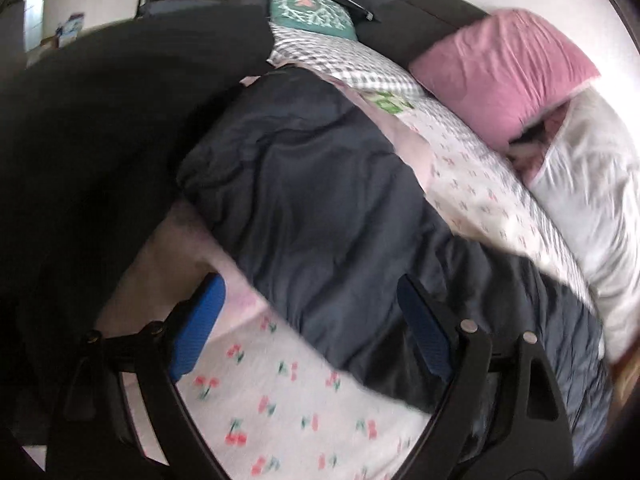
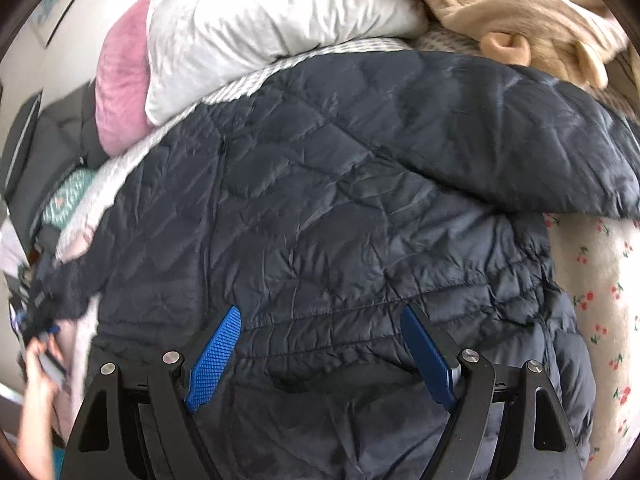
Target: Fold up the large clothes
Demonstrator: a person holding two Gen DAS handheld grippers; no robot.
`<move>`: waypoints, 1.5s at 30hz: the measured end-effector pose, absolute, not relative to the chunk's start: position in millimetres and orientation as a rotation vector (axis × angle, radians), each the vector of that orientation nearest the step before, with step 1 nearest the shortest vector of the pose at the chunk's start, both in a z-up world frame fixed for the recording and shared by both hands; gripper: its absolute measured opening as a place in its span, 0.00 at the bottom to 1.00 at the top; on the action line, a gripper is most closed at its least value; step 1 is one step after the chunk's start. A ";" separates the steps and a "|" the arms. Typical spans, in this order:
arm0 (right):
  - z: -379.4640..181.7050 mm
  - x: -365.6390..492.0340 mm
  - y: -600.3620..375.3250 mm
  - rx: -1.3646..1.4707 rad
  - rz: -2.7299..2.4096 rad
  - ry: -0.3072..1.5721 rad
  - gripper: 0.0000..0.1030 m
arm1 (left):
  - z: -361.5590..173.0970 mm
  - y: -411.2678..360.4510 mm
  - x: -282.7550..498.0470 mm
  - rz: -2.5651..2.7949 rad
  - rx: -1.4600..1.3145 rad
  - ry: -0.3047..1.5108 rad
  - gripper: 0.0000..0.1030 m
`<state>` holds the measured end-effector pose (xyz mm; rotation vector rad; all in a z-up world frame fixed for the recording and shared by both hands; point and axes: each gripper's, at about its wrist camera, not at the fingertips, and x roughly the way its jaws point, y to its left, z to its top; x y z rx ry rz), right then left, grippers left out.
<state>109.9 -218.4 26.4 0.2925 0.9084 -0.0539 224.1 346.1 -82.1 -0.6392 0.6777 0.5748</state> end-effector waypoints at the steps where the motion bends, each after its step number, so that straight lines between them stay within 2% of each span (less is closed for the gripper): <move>1: 24.3 111.5 -215.3 0.272 -0.052 0.913 0.81 | -82.7 349.1 225.4 0.578 -0.652 0.645 0.80; 2: 22.5 112.7 -213.0 0.257 -0.050 0.917 0.81 | -81.5 350.0 226.5 0.582 -0.654 0.617 0.71; 3: 20.1 114.0 -209.6 0.238 -0.047 0.926 0.81 | -78.9 350.7 228.3 0.581 -0.651 0.587 0.53; 4: 18.3 115.0 -206.6 0.221 -0.043 0.933 0.81 | -77.7 352.0 229.1 0.573 -0.651 0.573 0.42; 5: 17.1 115.6 -203.4 0.204 -0.038 0.938 0.81 | -75.3 353.7 231.5 0.558 -0.656 0.558 0.20; 6: 16.3 115.9 -200.5 0.193 -0.036 0.940 0.81 | -72.2 355.6 233.7 0.543 -0.663 0.547 0.07; 9: 16.0 116.5 -193.1 0.156 -0.028 0.938 0.81 | -53.5 357.3 239.4 0.493 -0.658 0.506 0.04; 18: 28.9 113.8 -193.6 0.200 -0.005 0.893 0.81 | 70.7 281.7 241.1 0.210 -0.540 0.257 0.04; 23: 38.0 111.8 -195.2 0.216 0.002 0.867 0.81 | 105.3 195.6 251.4 -0.010 -0.506 0.241 0.04; 30: 47.1 108.7 -208.7 0.264 -0.004 0.842 0.81 | 77.1 63.4 279.6 -0.226 -0.458 0.382 0.04; 37: 47.8 108.7 -223.7 0.285 -0.024 0.842 0.81 | 7.0 -18.2 294.1 -0.362 -0.345 0.621 0.05; 38: 47.7 108.6 -225.7 0.289 -0.027 0.841 0.81 | -5.7 -28.2 296.4 -0.404 -0.311 0.700 0.06; 40: 47.5 109.8 -230.0 0.300 -0.045 0.835 0.81 | -25.9 -42.2 293.1 -0.485 -0.234 0.849 0.24; 41: 47.0 109.5 -231.6 0.305 -0.049 0.834 0.81 | -33.2 -45.9 288.3 -0.522 -0.203 0.904 0.38; 42: 46.1 109.8 -232.7 0.310 -0.046 0.841 0.81 | -37.4 -45.8 282.4 -0.544 -0.180 0.932 0.48; 43: 45.2 110.9 -232.2 0.308 -0.026 0.854 0.81 | -37.4 -41.0 273.6 -0.545 -0.156 0.928 0.51; 45: 45.2 114.0 -229.8 0.308 0.024 0.864 0.81 | -26.7 -19.9 254.1 -0.528 -0.100 0.875 0.64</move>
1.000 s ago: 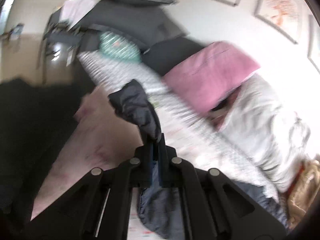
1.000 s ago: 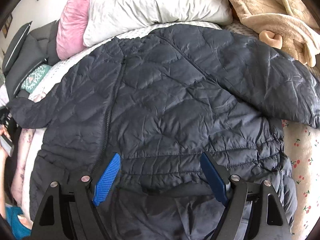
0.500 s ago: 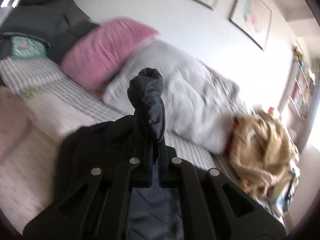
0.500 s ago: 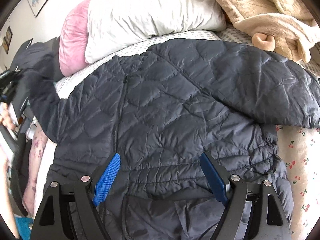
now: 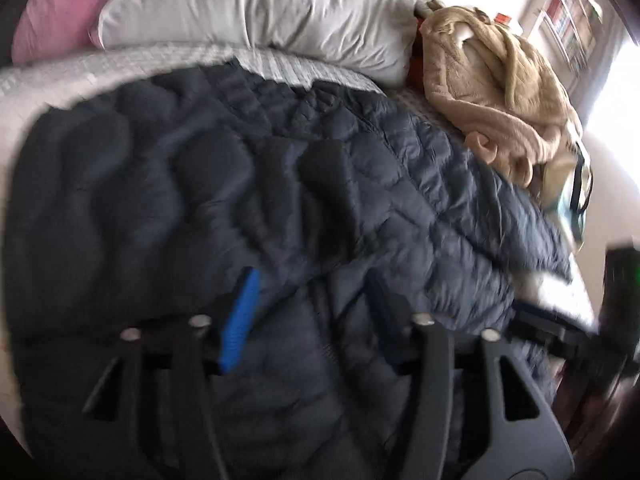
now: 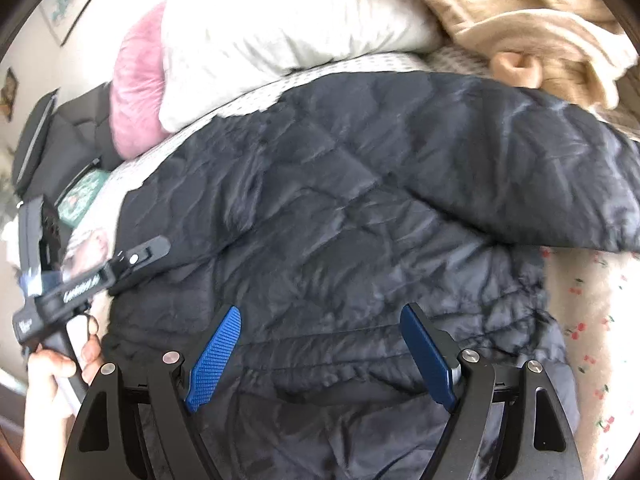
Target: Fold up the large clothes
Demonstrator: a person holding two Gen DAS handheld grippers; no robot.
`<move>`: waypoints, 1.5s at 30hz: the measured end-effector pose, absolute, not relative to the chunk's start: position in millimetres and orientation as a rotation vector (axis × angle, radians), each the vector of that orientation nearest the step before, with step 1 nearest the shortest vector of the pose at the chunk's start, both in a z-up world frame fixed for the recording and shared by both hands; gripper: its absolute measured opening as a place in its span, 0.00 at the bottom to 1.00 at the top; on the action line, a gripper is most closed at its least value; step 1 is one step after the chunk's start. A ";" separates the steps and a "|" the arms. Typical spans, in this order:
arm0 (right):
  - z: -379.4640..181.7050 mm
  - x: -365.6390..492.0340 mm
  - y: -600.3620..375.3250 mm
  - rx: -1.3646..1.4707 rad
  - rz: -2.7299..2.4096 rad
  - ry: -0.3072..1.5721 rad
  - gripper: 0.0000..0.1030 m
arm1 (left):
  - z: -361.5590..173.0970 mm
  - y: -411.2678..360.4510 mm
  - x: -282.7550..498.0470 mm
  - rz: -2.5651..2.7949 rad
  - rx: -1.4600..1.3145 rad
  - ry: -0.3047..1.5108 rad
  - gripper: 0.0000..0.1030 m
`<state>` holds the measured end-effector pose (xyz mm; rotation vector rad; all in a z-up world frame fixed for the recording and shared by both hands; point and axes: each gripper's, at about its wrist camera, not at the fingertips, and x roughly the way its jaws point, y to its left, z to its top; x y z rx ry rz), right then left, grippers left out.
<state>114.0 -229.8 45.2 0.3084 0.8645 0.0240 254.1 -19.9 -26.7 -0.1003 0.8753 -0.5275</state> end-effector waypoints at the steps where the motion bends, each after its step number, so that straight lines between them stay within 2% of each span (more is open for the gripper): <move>1: 45.4 116.8 -229.3 0.324 0.040 0.861 0.81 | -21.9 -9.0 250.2 -0.511 -0.089 0.849 0.67; 2: 45.1 119.8 -228.9 0.345 0.049 0.857 0.81 | -17.8 2.7 250.4 -0.486 -0.086 0.828 0.71; 6: 38.1 159.7 -212.7 0.438 0.134 0.861 0.81 | -14.4 54.7 260.0 -0.245 -0.076 0.756 0.71; 8: 30.6 190.9 -195.1 0.421 0.140 0.883 0.80 | -27.0 82.6 265.6 -0.201 -0.157 0.756 0.71; 11: 20.2 230.7 -175.6 0.410 0.146 0.873 0.77 | -47.5 115.0 277.6 -0.144 -0.239 0.759 0.61; 13: 5.7 257.5 -163.3 0.428 0.143 0.889 0.64 | -57.0 130.6 282.0 -0.111 -0.270 0.752 0.57; 14: 0.0 264.9 -158.8 0.434 0.146 0.906 0.40 | -60.4 132.5 282.2 -0.106 -0.281 0.746 0.56; 15: -5.3 271.3 -151.7 0.441 0.167 0.931 0.12 | -62.9 136.7 281.5 -0.097 -0.293 0.735 0.49; 17: -0.5 266.2 -139.8 0.417 0.178 0.937 0.11 | -64.7 137.7 278.2 -0.093 -0.299 0.706 0.41; 21: 12.1 227.1 -135.6 0.435 0.132 0.902 0.11 | -76.9 131.4 286.3 -0.118 -0.278 0.731 0.41; 25: -8.6 231.7 -140.0 0.300 -0.001 0.972 0.15 | -101.5 118.2 299.6 -0.121 -0.250 0.831 0.41; 28: -9.4 233.5 -153.2 0.321 0.004 0.993 0.18 | -95.7 108.4 297.3 -0.115 -0.220 0.845 0.43; 29: -1.4 227.5 -158.8 0.339 0.000 0.975 0.20 | -90.3 105.7 295.7 -0.124 -0.217 0.852 0.50; 30: 5.9 222.0 -163.4 0.348 0.008 0.958 0.25 | -83.1 103.0 293.2 -0.138 -0.215 0.857 0.61; 31: 13.4 213.9 -167.6 0.349 0.015 0.942 0.29 | -74.3 100.9 288.4 -0.145 -0.213 0.850 0.67; 32: 21.5 205.0 -172.8 0.342 0.012 0.924 0.51 | -65.7 99.6 283.3 -0.143 -0.208 0.832 0.76; 33: 32.3 191.5 -181.0 0.328 -0.015 0.896 0.78 | -56.0 97.9 277.5 -0.137 -0.201 0.814 0.83; 34: 42.2 177.4 -188.2 0.323 -0.045 0.857 0.83 | -47.0 95.6 272.3 -0.128 -0.188 0.809 0.85; 37: 68.4 135.7 -224.6 0.356 -0.125 0.764 0.84 | -26.2 88.3 259.1 -0.122 -0.172 0.821 0.87; 40: 81.7 107.8 -262.4 0.392 -0.247 0.744 0.84 | -18.6 80.9 243.2 -0.139 -0.174 0.853 0.99; 45: 80.7 54.9 -337.8 0.507 -0.438 0.701 0.84 | -25.6 72.4 217.4 -0.217 -0.246 0.889 0.99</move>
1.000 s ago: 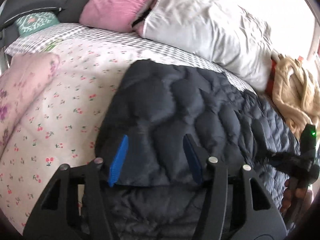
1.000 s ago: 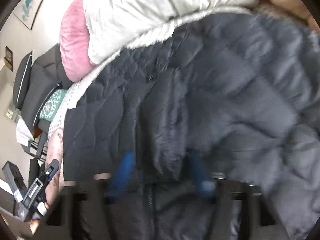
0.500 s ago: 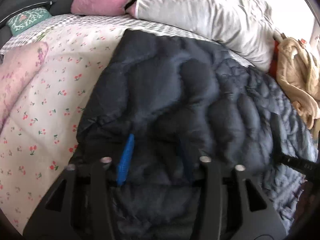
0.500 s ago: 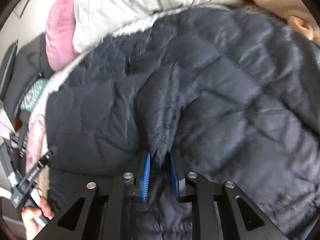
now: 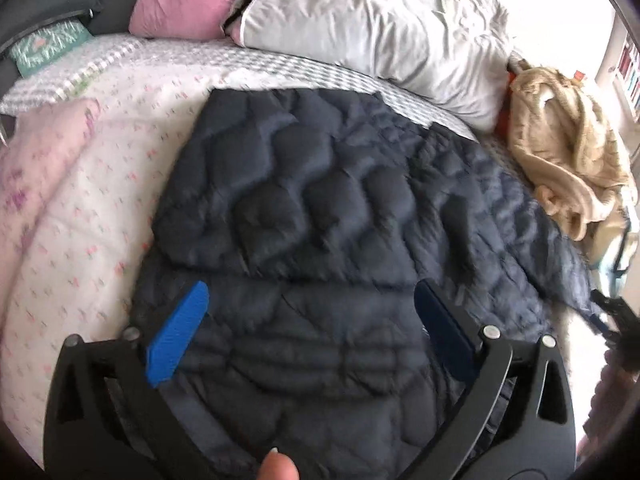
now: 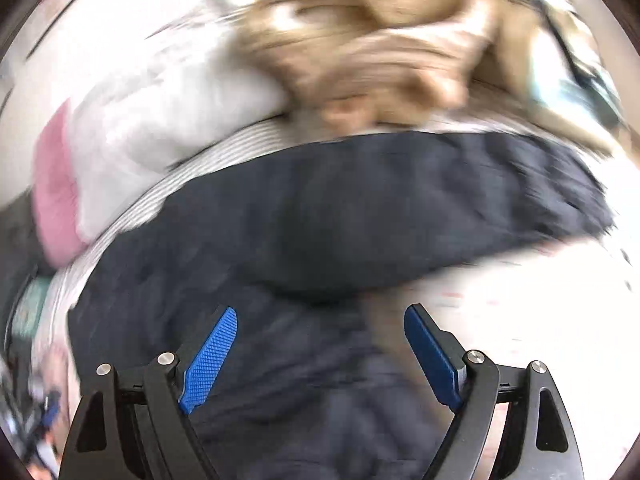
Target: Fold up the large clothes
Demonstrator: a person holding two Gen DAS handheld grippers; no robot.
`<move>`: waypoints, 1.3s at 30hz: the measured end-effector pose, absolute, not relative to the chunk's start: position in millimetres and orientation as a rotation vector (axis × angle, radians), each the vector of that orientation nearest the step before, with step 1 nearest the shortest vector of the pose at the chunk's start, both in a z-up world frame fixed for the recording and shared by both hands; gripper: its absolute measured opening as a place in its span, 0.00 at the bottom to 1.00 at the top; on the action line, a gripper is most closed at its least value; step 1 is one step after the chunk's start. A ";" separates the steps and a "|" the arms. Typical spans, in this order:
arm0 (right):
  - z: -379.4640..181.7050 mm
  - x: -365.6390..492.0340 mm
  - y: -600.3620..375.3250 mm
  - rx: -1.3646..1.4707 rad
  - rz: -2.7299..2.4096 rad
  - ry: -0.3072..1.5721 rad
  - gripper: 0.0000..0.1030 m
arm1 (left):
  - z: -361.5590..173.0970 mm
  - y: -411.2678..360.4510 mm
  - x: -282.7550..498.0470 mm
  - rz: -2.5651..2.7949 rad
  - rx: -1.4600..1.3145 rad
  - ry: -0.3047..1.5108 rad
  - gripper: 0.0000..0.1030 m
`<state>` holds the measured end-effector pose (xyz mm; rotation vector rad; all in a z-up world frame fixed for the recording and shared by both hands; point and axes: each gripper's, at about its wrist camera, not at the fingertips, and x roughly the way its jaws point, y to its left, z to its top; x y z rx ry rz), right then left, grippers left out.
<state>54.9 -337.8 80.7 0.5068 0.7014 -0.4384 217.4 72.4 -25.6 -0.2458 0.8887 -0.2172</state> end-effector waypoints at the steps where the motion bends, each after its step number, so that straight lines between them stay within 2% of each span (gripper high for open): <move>1: 75.9 44.0 -356.4 0.554 -0.478 0.705 0.84 | -28.8 71.6 213.2 -0.233 -0.261 0.894 0.99; 6: 45.0 4.9 -430.1 0.796 -0.574 0.679 0.84 | -57.9 70.6 210.3 -0.252 -0.316 0.944 0.99; 8: 39.5 -4.6 -450.9 0.860 -0.563 0.608 0.84 | -66.7 72.0 212.7 -0.249 -0.353 0.959 0.99; 14: 42.0 -0.6 -495.9 0.919 -0.597 0.529 0.84 | -77.9 79.9 217.8 -0.282 -0.516 0.936 0.99; 16: 42.5 6.0 -506.9 0.922 -0.611 0.511 0.81 | -77.3 82.2 217.5 -0.276 -0.525 0.929 0.99; 17: 42.3 12.0 -510.1 0.919 -0.626 0.517 0.69 | -77.7 83.9 218.1 -0.278 -0.531 0.941 0.99; 18: 41.8 14.6 -516.4 0.916 -0.637 0.527 0.52 | -78.3 86.7 219.5 -0.284 -0.545 0.967 0.99; 19: 41.5 15.3 -522.2 0.918 -0.639 0.540 0.43 | -78.6 89.8 220.4 -0.282 -0.559 0.979 0.99; 20: 43.0 17.5 -524.9 0.932 -0.624 0.548 0.23 | -78.2 93.4 221.0 -0.276 -0.573 0.986 0.99; 21: 44.3 16.7 -525.8 0.944 -0.610 0.548 0.13 | -76.9 97.1 221.0 -0.266 -0.577 0.989 0.99; 29: 132.2 18.6 -468.6 0.708 -0.536 0.436 0.09 | -72.2 105.6 225.9 -0.186 -0.501 1.013 0.99; 35: 200.2 46.0 -370.7 0.452 -0.408 0.371 0.09 | -73.3 113.7 225.3 -0.186 -0.543 1.024 0.99; 39: 219.0 75.8 -302.4 0.307 -0.279 0.375 0.09 | -73.9 121.0 224.7 -0.178 -0.550 1.029 0.99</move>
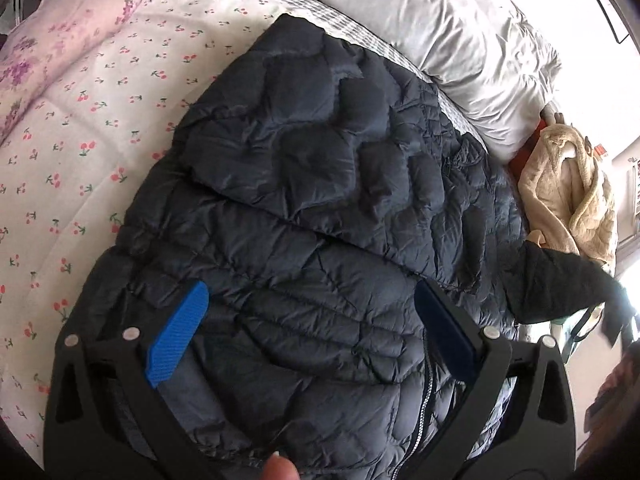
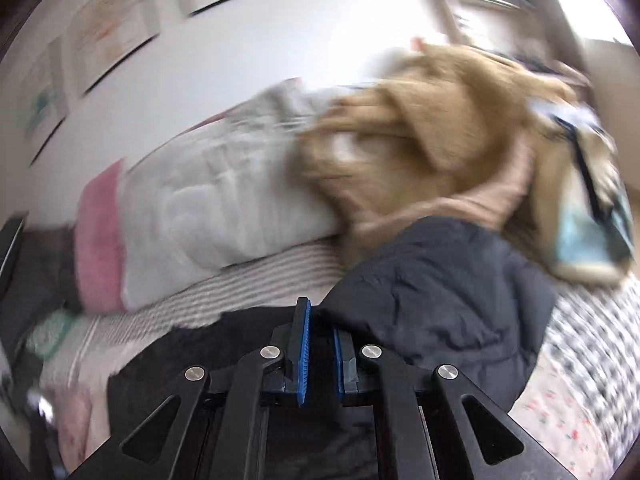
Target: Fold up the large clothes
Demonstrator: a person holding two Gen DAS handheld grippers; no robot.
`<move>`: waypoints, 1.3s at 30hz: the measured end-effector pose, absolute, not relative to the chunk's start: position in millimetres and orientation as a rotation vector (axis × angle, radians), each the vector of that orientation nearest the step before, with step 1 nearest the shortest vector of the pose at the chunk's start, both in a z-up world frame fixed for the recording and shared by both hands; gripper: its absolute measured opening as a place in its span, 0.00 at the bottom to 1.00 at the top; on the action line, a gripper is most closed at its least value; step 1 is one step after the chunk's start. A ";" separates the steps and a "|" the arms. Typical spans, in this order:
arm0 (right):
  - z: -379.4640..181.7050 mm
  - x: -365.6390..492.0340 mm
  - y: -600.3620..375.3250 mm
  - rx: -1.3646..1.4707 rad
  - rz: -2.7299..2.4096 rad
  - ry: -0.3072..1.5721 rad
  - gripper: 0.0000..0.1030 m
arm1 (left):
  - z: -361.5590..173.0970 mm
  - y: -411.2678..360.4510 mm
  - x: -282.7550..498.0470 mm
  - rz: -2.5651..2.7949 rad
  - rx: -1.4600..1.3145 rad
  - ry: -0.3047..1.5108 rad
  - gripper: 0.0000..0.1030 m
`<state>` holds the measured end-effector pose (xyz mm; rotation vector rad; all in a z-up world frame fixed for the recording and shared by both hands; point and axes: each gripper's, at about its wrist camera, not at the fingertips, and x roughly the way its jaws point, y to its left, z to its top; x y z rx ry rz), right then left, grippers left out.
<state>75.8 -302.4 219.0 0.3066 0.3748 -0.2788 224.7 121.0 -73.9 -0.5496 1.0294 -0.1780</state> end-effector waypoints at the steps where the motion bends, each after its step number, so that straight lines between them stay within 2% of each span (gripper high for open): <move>1: 219.9 84.0 -286.3 0.285 -0.247 0.386 0.09 | -75.2 123.0 225.1 -0.177 -0.555 1.035 0.99; 7: 196.1 142.0 -197.4 0.159 -0.073 0.489 0.09 | -76.5 130.2 225.3 -0.165 -0.574 1.038 0.99; 13: 115.0 191.2 -113.8 -0.005 0.128 0.706 0.12 | -67.7 129.7 223.8 -0.125 -0.467 1.011 0.99; 17: 64.5 213.1 -99.6 0.031 0.177 0.816 0.12 | -67.1 130.2 224.4 -0.152 -0.473 1.012 0.99; 23: 29.6 223.5 -97.6 0.123 0.321 0.948 0.28 | -68.5 126.9 227.0 -0.162 -0.476 1.023 0.99; 25: 34.7 218.6 -97.9 0.140 0.358 0.922 0.45 | -67.9 125.7 227.6 -0.172 -0.476 1.010 0.99; 26: 38.1 215.6 -101.0 0.170 0.384 0.903 0.66 | -67.4 125.2 227.8 -0.171 -0.472 1.008 0.99; 27: 42.1 212.2 -103.1 0.188 0.396 0.882 0.74 | -67.1 124.9 227.9 -0.172 -0.469 1.007 0.99; 33: 55.4 212.5 -122.9 0.263 0.318 0.793 0.74 | -69.9 124.8 230.1 -0.159 -0.469 1.014 0.99; 39: 26.9 273.8 -116.1 0.261 0.054 0.831 0.74 | -70.5 119.5 228.0 -0.164 -0.440 1.018 0.99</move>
